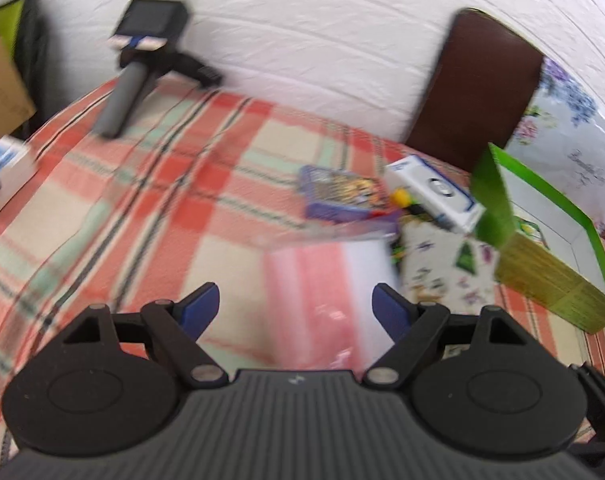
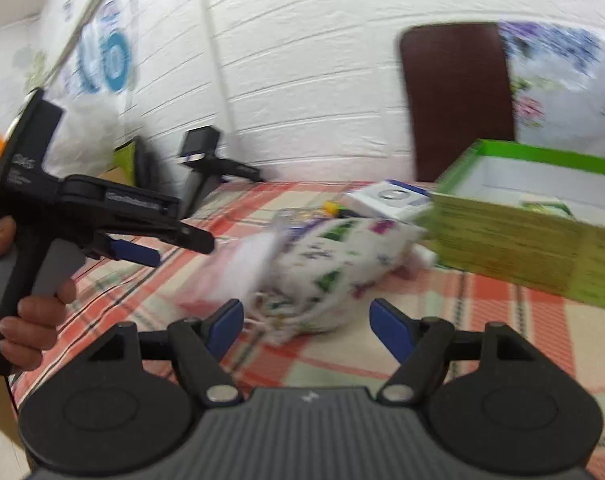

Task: Organize objects
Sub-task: 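Grasp the pink zip bag with the left gripper, then drop the pink zip bag into the green box with the left gripper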

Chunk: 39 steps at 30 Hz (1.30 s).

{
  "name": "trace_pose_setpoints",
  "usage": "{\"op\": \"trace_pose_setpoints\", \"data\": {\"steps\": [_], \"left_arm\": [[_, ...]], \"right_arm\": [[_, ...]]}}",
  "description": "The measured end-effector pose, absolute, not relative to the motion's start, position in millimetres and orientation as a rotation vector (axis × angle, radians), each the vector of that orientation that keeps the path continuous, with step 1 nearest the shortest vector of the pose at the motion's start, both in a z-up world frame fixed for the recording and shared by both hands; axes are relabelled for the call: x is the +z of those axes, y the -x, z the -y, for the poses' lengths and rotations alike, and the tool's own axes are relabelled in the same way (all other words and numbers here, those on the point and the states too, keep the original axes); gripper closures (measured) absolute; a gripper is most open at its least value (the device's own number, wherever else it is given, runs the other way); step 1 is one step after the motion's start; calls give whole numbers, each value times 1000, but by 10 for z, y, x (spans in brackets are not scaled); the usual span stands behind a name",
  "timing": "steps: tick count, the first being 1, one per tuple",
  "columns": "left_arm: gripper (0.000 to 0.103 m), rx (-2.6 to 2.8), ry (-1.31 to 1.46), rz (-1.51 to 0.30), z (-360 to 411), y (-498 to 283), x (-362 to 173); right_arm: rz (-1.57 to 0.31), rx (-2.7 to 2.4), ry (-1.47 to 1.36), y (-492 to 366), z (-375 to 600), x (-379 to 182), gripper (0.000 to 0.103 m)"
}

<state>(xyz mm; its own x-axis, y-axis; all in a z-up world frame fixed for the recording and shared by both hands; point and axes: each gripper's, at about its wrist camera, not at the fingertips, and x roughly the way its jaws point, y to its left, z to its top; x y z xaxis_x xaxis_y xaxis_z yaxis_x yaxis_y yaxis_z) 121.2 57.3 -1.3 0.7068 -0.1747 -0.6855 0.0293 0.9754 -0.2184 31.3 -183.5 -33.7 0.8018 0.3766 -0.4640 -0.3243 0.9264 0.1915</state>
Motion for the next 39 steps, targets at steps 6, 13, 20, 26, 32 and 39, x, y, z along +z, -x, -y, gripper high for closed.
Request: {"op": "trace_pose_setpoints", "data": {"steps": [6, 13, 20, 26, 32, 39], "left_arm": [[18, -140, 274, -787, -850, -1300, -85], [18, -232, 323, -842, -834, -1479, -282], [64, -334, 350, -795, -810, -1392, -255], [64, -365, 313, -668, -689, -1093, 206], [64, -465, 220, -580, -68, -1188, 548], [64, -630, 128, -619, 1095, -1722, 467]], "right_arm": [[-500, 485, 102, -449, 1056, -252, 29], [-663, 430, 295, -1050, 527, -624, 8], [-609, 458, 248, -924, 534, -589, 36], [-426, 423, 238, -571, 590, -286, 37], [-300, 301, 211, -550, 1058, -34, 37], [-335, 97, 101, -905, 2012, -68, 37]]}}
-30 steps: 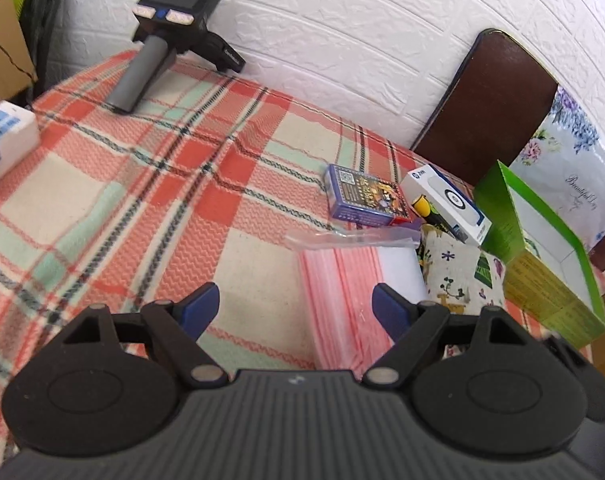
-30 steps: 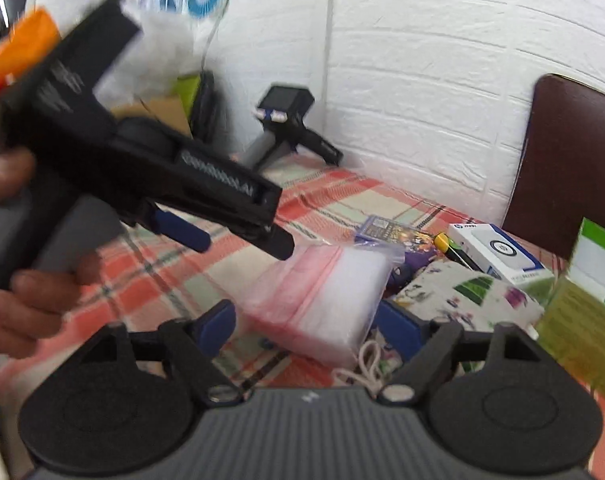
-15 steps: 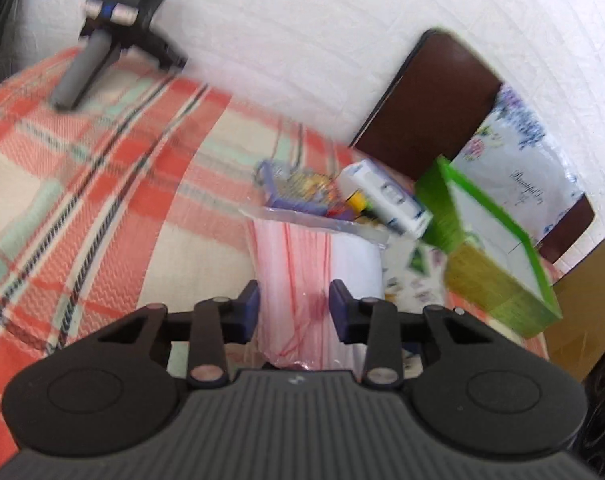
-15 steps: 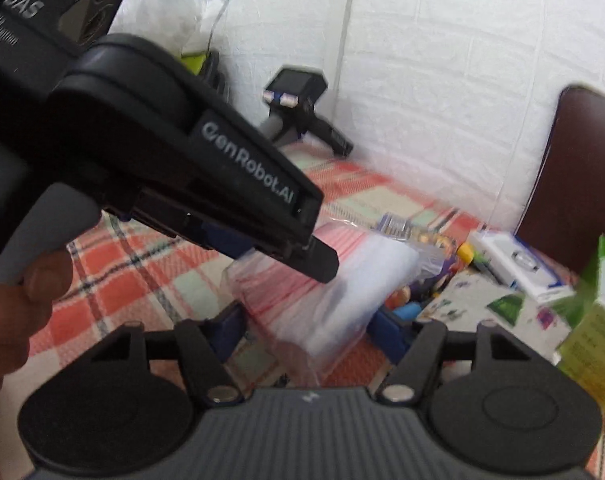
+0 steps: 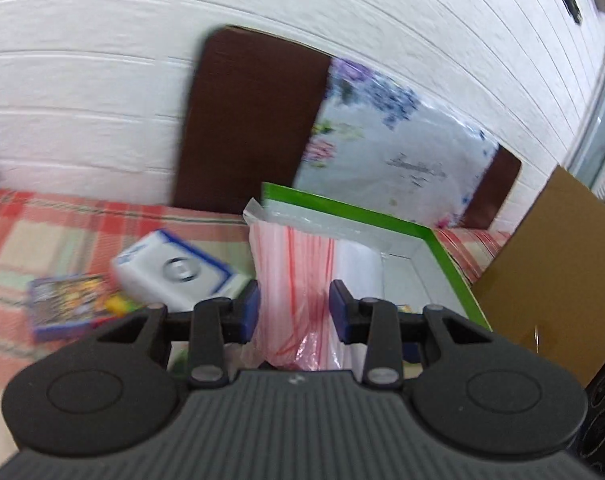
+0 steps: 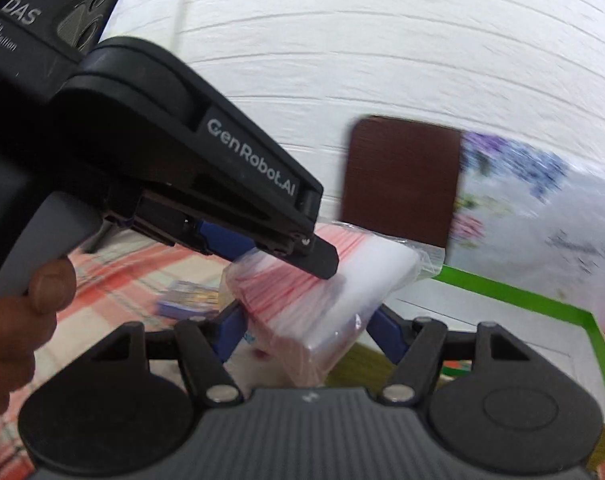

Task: Organize objects
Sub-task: 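Drop the pink zip bag into the green box with the left gripper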

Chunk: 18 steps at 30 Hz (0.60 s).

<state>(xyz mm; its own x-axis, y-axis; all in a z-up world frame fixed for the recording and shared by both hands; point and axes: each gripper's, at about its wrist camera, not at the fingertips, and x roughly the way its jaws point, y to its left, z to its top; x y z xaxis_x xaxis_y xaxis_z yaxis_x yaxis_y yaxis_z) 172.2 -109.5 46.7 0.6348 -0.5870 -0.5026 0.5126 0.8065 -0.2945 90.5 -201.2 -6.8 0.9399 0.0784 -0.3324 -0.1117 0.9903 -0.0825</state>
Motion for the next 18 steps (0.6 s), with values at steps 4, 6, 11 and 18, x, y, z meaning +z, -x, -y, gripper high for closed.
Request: {"op": "trace_pose_setpoints", "data": {"steps": [4, 6, 11, 18], "left_arm": [[63, -655, 75, -640, 1616, -1997, 377], [62, -626, 51, -638, 1767, -2107, 319], [53, -559, 6, -695, 1863, -2294, 175], [50, -605, 82, -631, 1353, -1854, 339]], "right_arm": [[-370, 35, 30, -1192, 2478, -160, 35], [-375, 36, -4, -1326, 2635, -220, 34], [-404, -3, -23, -1559, 2721, -402, 17], [-299, -33, -92, -1055, 2729, -336, 17]]}}
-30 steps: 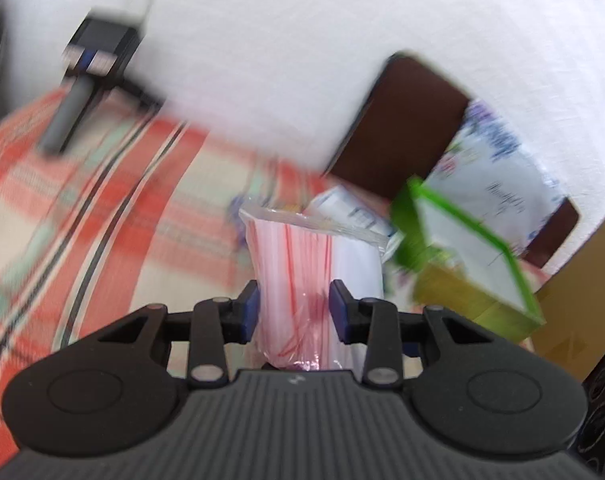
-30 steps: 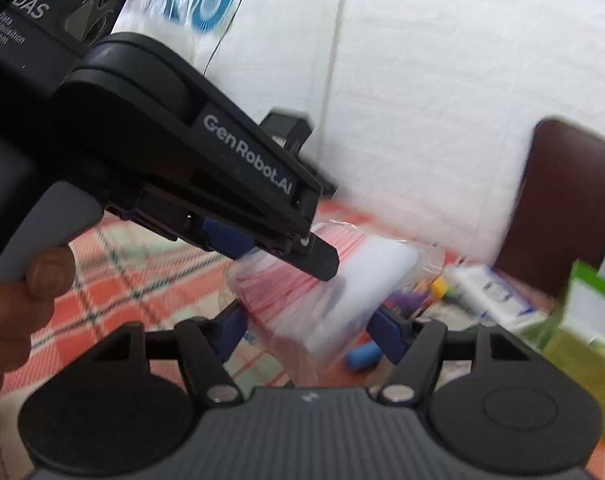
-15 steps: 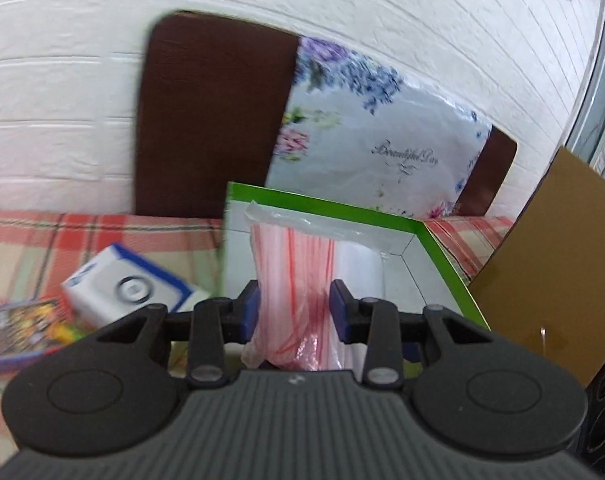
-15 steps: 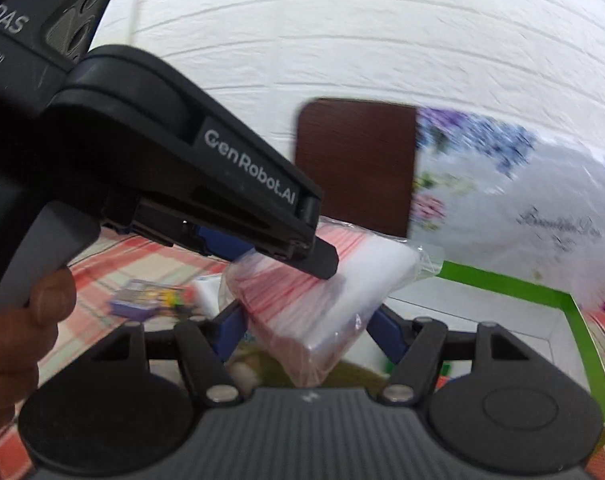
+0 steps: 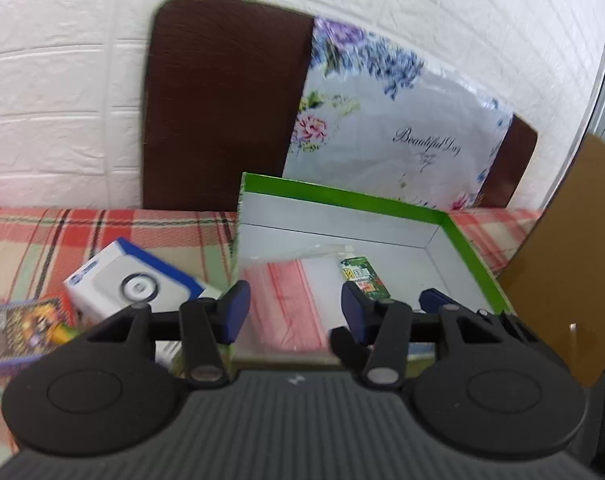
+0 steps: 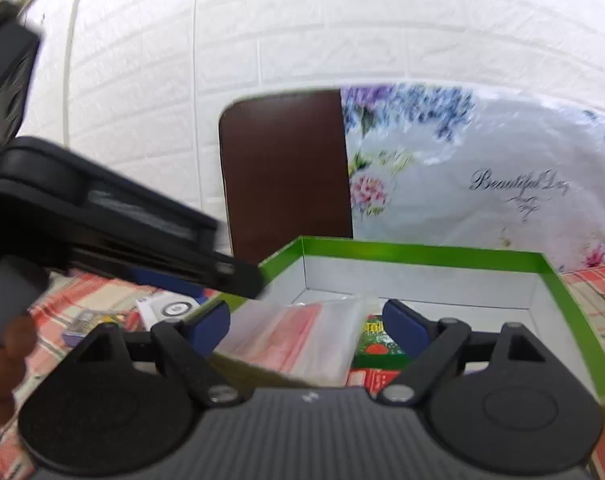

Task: Organize objects
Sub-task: 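Drop the pink zip bag into the green box with the left gripper, then grasp the floral cloth pouch with the left gripper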

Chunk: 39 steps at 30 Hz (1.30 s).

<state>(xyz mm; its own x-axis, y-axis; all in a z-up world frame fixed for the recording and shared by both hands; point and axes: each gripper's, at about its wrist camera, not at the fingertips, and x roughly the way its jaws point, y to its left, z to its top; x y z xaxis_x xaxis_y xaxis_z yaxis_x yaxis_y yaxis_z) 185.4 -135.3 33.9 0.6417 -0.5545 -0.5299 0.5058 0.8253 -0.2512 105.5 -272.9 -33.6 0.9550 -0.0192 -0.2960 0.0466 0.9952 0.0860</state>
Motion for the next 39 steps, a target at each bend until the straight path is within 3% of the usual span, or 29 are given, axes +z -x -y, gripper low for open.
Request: {"op": "trace_pose_setpoints", "data": {"steps": [5, 9, 17, 18, 20, 21, 23, 25, 26, 28, 31, 33, 34, 35, 39], "left_arm": [[44, -474, 162, -641, 572, -1529, 296], [44, -346, 216, -750, 1, -1358, 19], [44, -285, 364, -813, -533, -1140, -211], [44, -290, 365, -806, -543, -1123, -190], [44, -302, 368, -791, -566, -1098, -142], [44, -309, 371, -786, -573, -1090, -125], [44, -331, 368, -778, -562, -1055, -92], [44, -356, 358, -782, -529, -1024, -88], [38, -369, 358, -790, -497, -1022, -93], [28, -401, 367, -812, -420, -1010, -113], [24, -476, 357, -844, -222, -951, -146], [19, -530, 341, -869, -64, -907, -174], [17, -553, 334, -879, 10, -886, -188], [15, -573, 324, -889, 87, -867, -201], [13, -589, 267, -912, 311, -802, -241]], "right_arm": [[-284, 41, -107, -580, 2631, -330, 17], [-414, 199, -129, -482, 2333, -457, 17], [-597, 306, -235, -905, 1903, -516, 12], [-610, 294, -237, -1002, 1854, -545, 16], [-666, 310, -251, -1169, 1803, -613, 47], [-679, 313, -269, -1201, 1806, -643, 48], [-668, 311, -291, -1102, 1840, -626, 70], [-667, 319, -265, -933, 1874, -562, 74], [-671, 335, -264, -820, 1907, -547, 75], [-686, 358, -262, -552, 1992, -537, 75], [-679, 381, -242, -121, 2147, -525, 72], [-681, 367, -251, 95, 2253, -536, 60], [-687, 352, -264, 175, 2286, -535, 44], [-683, 342, -280, 234, 2330, -540, 37], [-666, 336, -277, 334, 2368, -520, 27]]}}
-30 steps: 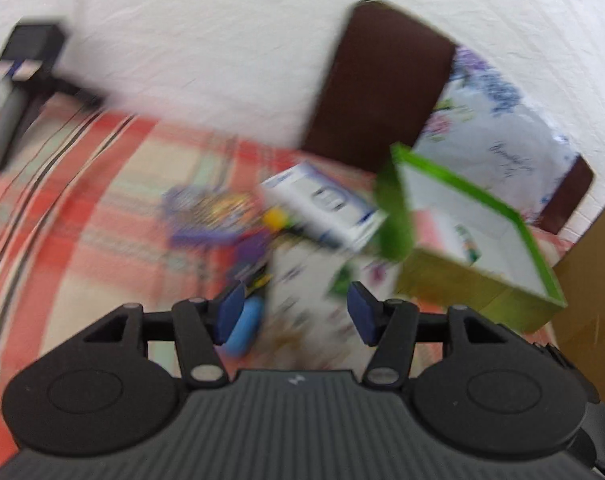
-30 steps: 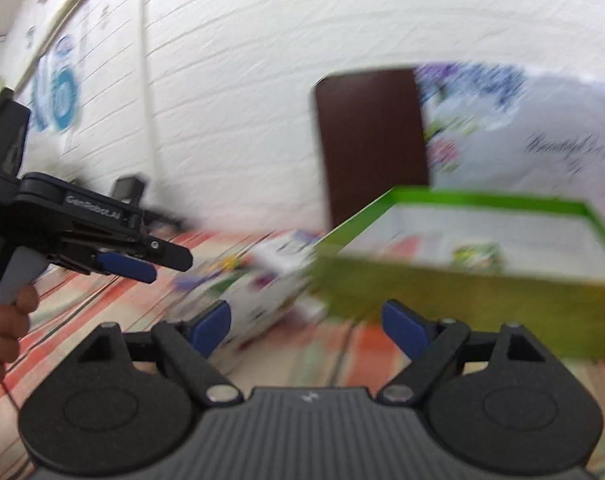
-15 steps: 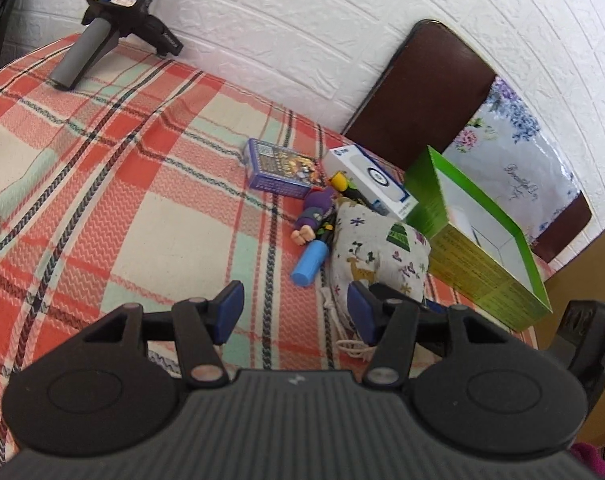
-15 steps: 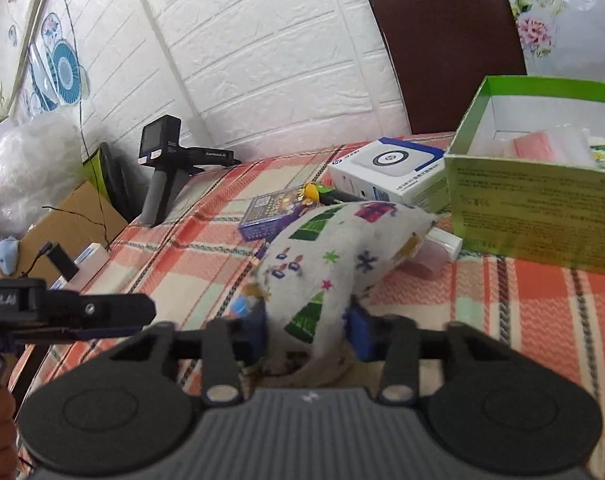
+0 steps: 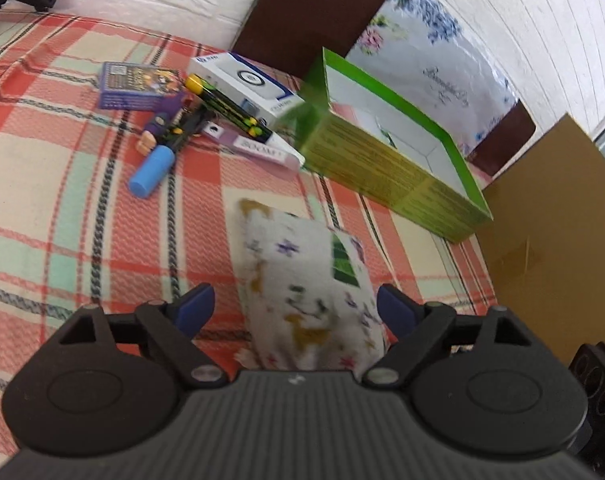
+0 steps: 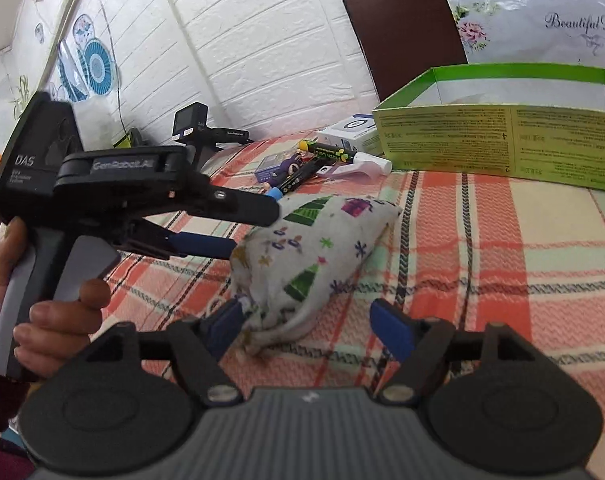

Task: Organize objects
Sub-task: 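Grasp the floral cloth pouch with the left gripper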

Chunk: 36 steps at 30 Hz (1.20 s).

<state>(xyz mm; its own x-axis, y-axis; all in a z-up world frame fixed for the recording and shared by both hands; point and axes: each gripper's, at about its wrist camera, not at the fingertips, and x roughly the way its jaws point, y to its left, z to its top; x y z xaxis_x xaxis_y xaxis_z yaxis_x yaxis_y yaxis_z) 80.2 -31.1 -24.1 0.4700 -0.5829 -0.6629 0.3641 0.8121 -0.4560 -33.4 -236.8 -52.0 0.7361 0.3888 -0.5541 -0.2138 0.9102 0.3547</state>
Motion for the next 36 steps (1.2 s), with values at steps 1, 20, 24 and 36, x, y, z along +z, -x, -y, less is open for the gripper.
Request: {"op": "trace_pose_setpoints", "data": {"steps": [1, 20, 24, 36], "left_arm": [[13, -582, 251, -915, 349, -788, -250], [2, -293, -65, -821, 798, -604, -250], [2, -283, -56, -826, 807, -589, -253], [2, -287, -43, -830, 802, -590, -271]], "right_arm": [[-662, 336, -260, 332, 2348, -518, 25], [-635, 339, -38, 31, 1969, -796, 4], [-630, 335, -34, 46, 1966, -800, 4], [-645, 320, -6, -9, 1922, -808, 1]]}}
